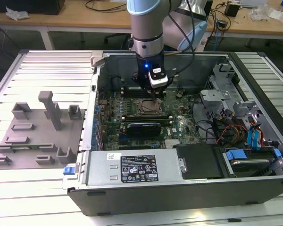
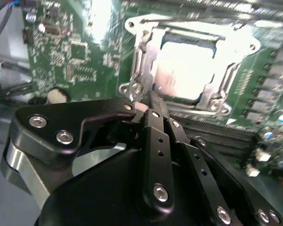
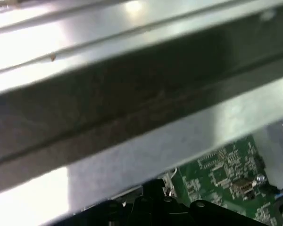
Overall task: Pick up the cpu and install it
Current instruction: 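Install the first cpu locking lever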
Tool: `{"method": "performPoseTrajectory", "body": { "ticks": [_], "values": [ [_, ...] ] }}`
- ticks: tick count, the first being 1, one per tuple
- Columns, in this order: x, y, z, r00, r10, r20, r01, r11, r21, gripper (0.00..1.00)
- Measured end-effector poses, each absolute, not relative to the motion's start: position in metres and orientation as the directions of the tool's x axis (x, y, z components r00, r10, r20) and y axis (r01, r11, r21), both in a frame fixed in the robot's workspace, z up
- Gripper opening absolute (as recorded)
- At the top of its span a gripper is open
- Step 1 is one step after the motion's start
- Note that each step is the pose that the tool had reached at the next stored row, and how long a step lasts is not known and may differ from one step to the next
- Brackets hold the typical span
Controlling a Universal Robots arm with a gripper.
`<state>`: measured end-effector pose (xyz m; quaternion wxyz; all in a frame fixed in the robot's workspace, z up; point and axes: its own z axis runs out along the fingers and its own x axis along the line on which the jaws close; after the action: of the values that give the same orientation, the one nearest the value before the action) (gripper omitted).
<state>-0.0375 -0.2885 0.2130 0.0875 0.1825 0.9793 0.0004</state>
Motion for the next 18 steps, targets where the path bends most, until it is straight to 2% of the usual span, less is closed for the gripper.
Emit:
{"method": "performPoseTrajectory", "body": {
  "ticks": [9, 10, 13, 18],
  "values": [
    [-0.0376, -0.2916, 0.213, -0.92, 0.356, -0.165, 0.358, 0.934, 0.018, 0.11],
    [-0.0376, -0.2917, 0.2126, -0.924, 0.354, -0.148, 0.356, 0.934, 0.013, 0.11],
    [-0.0376, -0.2922, 0.2121, -0.931, 0.344, -0.122, 0.346, 0.938, 0.008, 0.11],
    [-0.0377, -0.2924, 0.212, -0.938, 0.325, -0.119, 0.328, 0.945, -0.003, 0.11]
  ]
}}
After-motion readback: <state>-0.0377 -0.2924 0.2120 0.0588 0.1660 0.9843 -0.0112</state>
